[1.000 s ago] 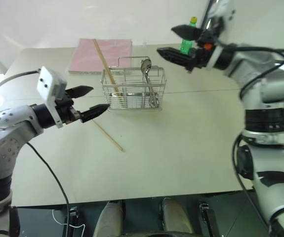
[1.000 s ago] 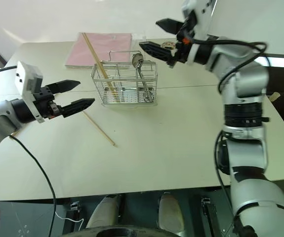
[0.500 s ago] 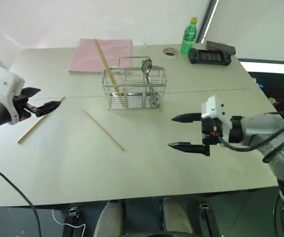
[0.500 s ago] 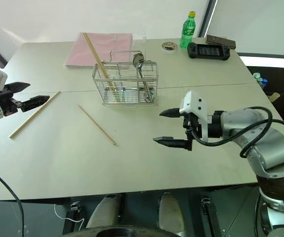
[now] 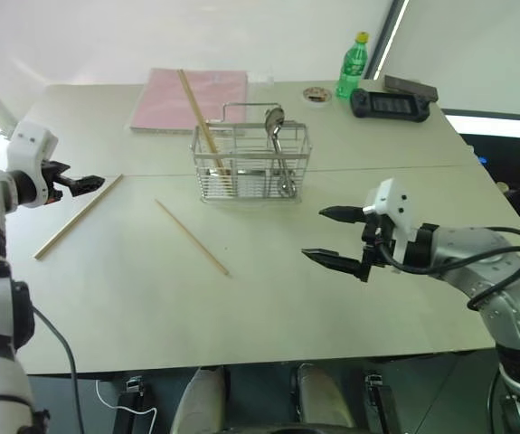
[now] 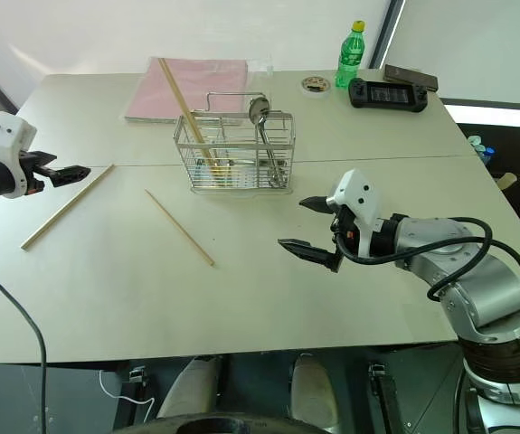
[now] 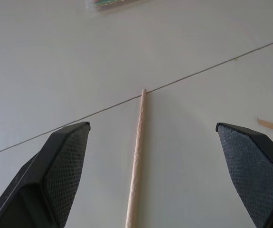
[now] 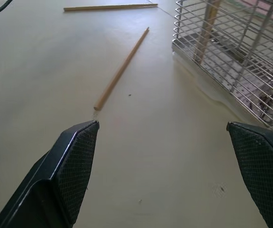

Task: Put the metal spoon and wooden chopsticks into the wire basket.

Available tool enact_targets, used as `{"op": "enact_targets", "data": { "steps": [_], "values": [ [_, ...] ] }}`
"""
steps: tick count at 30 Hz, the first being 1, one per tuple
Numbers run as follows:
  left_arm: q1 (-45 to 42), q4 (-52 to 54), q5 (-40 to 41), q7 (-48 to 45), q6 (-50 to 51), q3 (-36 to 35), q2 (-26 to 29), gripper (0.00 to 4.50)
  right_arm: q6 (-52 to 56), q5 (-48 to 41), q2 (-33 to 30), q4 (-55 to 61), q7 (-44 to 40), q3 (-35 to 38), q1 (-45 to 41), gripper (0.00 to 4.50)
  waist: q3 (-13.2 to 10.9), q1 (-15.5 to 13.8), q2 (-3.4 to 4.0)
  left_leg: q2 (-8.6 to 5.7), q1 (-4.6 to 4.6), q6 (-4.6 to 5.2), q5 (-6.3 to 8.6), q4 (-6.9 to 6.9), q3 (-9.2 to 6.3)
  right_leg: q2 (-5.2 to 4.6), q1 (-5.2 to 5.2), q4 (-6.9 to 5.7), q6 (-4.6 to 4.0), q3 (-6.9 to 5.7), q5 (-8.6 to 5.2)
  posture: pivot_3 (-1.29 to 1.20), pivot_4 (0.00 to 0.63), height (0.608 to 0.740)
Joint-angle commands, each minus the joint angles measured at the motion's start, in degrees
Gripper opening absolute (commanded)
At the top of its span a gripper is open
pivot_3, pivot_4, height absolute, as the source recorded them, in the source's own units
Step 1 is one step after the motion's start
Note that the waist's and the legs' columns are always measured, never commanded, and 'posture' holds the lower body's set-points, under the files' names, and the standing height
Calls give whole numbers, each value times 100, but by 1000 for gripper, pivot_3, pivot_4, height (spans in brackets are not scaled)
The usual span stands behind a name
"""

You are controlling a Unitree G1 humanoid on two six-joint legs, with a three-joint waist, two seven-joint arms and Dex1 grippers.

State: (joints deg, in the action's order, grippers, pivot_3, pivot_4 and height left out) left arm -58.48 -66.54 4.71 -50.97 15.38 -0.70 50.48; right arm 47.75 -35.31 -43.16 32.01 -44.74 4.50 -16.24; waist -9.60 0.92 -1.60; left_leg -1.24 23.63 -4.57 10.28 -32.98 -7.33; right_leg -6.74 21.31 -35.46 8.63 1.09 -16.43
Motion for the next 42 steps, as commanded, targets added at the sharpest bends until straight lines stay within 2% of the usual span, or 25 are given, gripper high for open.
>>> {"op": "enact_targets", "data": {
  "steps": [1,19,32,33,35,42],
  "values": [
    [-239,-413,-308,86,-211,79,-84,4500,78,-224,17,248,203,354,3,4459,0,1,-1,0,0,0,0,0,0,0,0,-1,0,0,0,0,150,721],
    [-97,-906,-824,465,-307,10,-286,4500,524,-853,-229,259,704,1044,22,4459,-3,-10,-16,0,-1,0,0,-3,-1,0,-1,-9,1,0,1,0,150,721],
    [126,-985,-946,644,-13,21,-503,4500,631,-1054,-321,83,913,1163,-184,4459,-1,-12,-17,0,-19,0,0,-5,-1,-1,-9,-33,2,2,1,0,150,721],
    [127,-986,-945,636,12,11,-508,3962,641,-1062,-319,69,936,1169,-201,4500,1,-13,-16,0,-19,0,0,-5,-1,-1,-9,-34,2,2,1,0,150,721],
    [135,-979,-954,638,29,3,-517,3214,655,-1090,-320,43,974,1192,-224,4500,3,-12,-14,0,-21,0,0,-5,0,-1,-10,-36,2,1,1,0,150,721],
    [150,-978,-982,759,23,-11,-501,3214,678,-1175,-313,-29,1107,1227,-282,4500,4,-11,-14,0,-25,0,0,-6,-1,-1,-9,-46,2,2,0,0,150,721]
  ]
}}
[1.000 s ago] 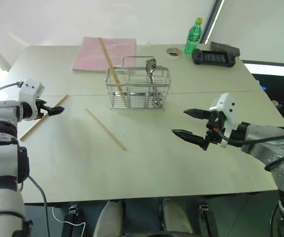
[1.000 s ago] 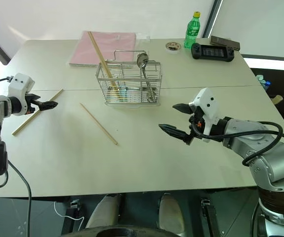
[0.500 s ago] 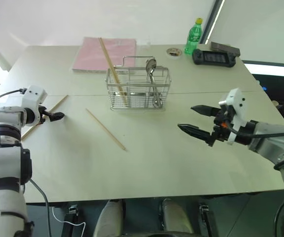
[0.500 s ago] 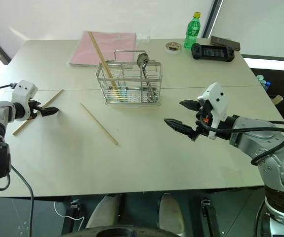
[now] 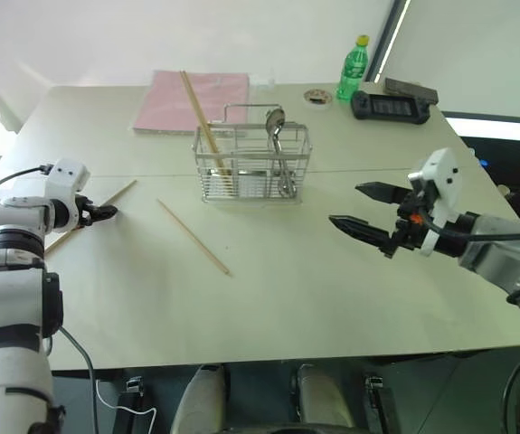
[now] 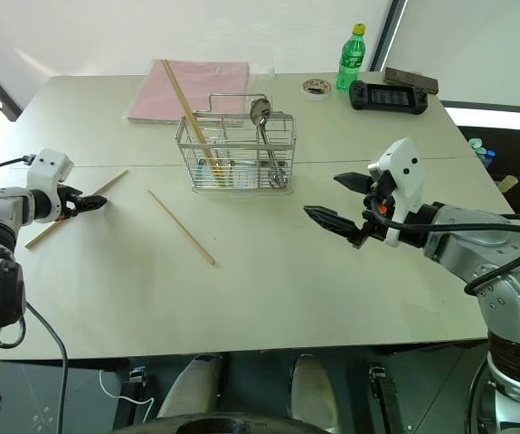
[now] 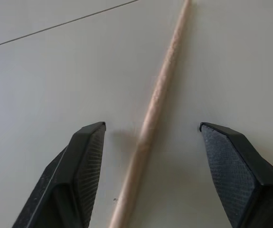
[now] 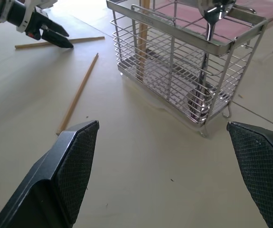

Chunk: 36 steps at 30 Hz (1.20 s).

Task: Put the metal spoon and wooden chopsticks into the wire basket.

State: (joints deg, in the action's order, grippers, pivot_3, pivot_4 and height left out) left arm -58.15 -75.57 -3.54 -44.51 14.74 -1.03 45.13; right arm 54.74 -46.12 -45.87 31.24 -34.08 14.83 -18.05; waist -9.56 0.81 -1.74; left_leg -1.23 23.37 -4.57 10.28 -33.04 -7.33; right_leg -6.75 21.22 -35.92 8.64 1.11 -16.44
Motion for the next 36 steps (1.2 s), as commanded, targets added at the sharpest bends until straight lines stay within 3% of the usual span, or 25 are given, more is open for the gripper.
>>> {"op": "enact_targets", "data": {
  "steps": [1,8,12,16,28,36],
  "values": [
    [119,-76,-160,124,89,21,36,3214,-23,-102,-43,40,52,192,-110,4500,0,2,0,0,0,0,0,0,0,0,0,-1,0,0,0,0,150,721],
    [157,-72,-186,-97,138,82,-23,3214,-49,-99,8,-63,156,133,-255,4500,2,4,1,0,-1,0,0,-1,0,0,2,-4,1,0,0,0,150,721],
    [165,-58,-238,-322,174,152,-68,1982,-42,-129,-11,-91,163,147,-299,4500,5,2,5,0,-1,0,0,-1,0,0,2,-4,0,0,-1,0,150,721],
    [155,-45,-274,-404,192,163,-108,27,-39,-134,-20,-95,171,150,-305,4500,16,4,18,0,-2,0,0,-1,0,0,1,-7,0,0,-1,0,150,721],
    [48,29,-277,-486,228,44,-115,27,-87,-78,-79,-28,89,106,-181,4500,19,5,21,0,-3,0,0,-1,0,0,1,-7,1,0,-2,0,150,721],
    [-609,269,549,-119,498,-896,87,27,-125,-332,-285,353,-520,94,279,4500,4,7,-14,0,12,1,0,-3,-4,1,11,-6,4,-3,-3,0,150,721]
  ]
}}
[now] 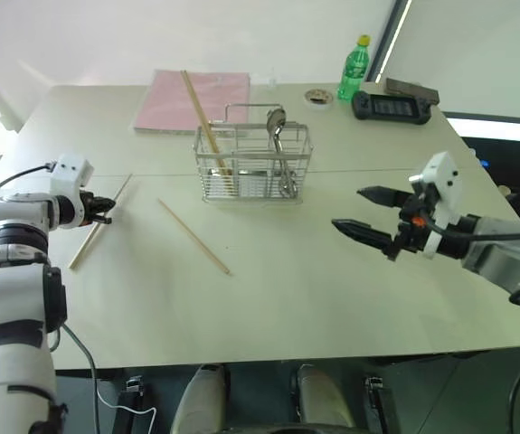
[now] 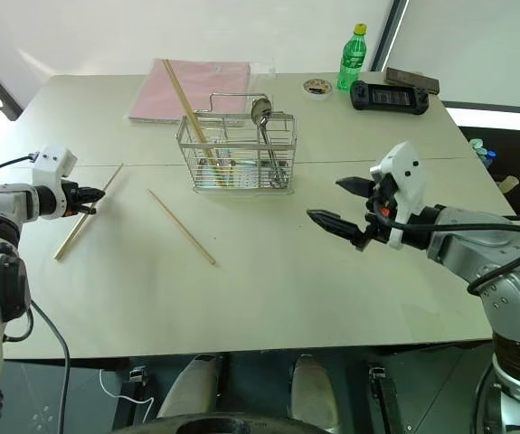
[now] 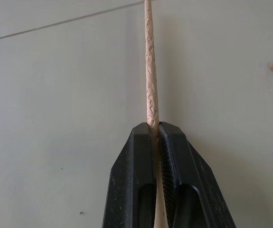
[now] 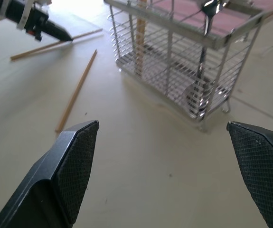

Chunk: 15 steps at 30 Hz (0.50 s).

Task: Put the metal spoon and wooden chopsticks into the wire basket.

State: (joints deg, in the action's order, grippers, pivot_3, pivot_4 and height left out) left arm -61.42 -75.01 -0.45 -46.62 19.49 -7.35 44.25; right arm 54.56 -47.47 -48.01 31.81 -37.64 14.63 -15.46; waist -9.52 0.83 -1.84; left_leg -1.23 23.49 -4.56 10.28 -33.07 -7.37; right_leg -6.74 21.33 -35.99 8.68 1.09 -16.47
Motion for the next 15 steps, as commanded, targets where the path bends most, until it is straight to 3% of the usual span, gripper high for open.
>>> {"op": "enact_targets", "data": {
  "steps": [1,9,15],
  "values": [
    [-338,264,315,178,-17,-360,202,27,-110,-221,-62,322,-189,98,40,4500,1,6,-3,0,0,0,0,0,0,0,0,0,0,0,0,0,150,721],
    [-852,1274,1068,357,239,-995,203,27,-219,-421,-55,490,-429,140,102,4500,-2,10,-9,0,-1,-1,0,1,0,0,0,1,2,0,-1,0,150,721],
    [-708,4065,2224,843,1256,-1647,-253,27,-318,-398,-20,304,-194,306,-119,4500,-8,-4,-21,1,1,-2,-1,-1,-2,-1,-4,4,2,1,-1,0,150,721]
  ]
}}
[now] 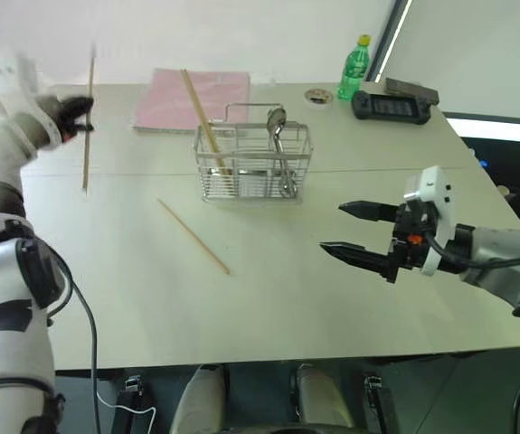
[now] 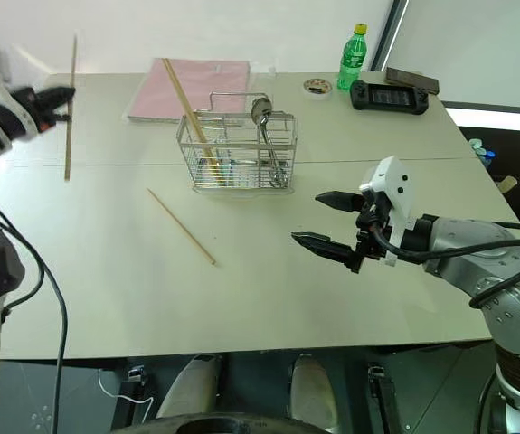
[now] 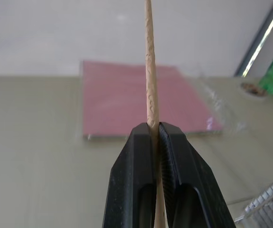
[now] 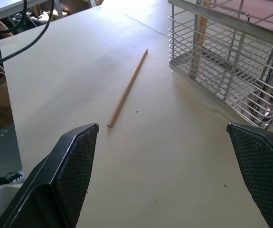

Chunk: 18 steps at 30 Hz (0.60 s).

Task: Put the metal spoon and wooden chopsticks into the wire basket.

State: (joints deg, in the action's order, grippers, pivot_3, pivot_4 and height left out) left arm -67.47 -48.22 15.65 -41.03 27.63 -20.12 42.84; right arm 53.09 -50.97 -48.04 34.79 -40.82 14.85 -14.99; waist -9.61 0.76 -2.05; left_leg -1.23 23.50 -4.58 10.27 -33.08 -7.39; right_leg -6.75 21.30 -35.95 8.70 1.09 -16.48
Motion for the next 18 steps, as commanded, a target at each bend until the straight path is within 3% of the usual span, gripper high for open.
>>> {"op": "enact_targets", "data": {
  "steps": [1,6,18],
  "values": [
    [-189,1833,818,487,584,-478,-254,27,-196,-4,11,-56,205,293,-206,4500,0,3,0,0,0,0,0,0,0,0,-1,3,0,1,0,0,150,721],
    [-518,2710,1092,1187,461,-395,-959,27,-324,143,137,-137,444,190,-236,4500,3,-1,2,-1,-2,0,-1,-3,0,0,-3,1,0,1,0,0,150,721],
    [-423,1502,624,1247,-1174,302,-2127,27,-372,-41,284,253,951,473,-97,4500,2,-5,1,-2,-4,0,-1,-3,1,1,-8,7,0,1,0,0,150,721]
  ]
}}
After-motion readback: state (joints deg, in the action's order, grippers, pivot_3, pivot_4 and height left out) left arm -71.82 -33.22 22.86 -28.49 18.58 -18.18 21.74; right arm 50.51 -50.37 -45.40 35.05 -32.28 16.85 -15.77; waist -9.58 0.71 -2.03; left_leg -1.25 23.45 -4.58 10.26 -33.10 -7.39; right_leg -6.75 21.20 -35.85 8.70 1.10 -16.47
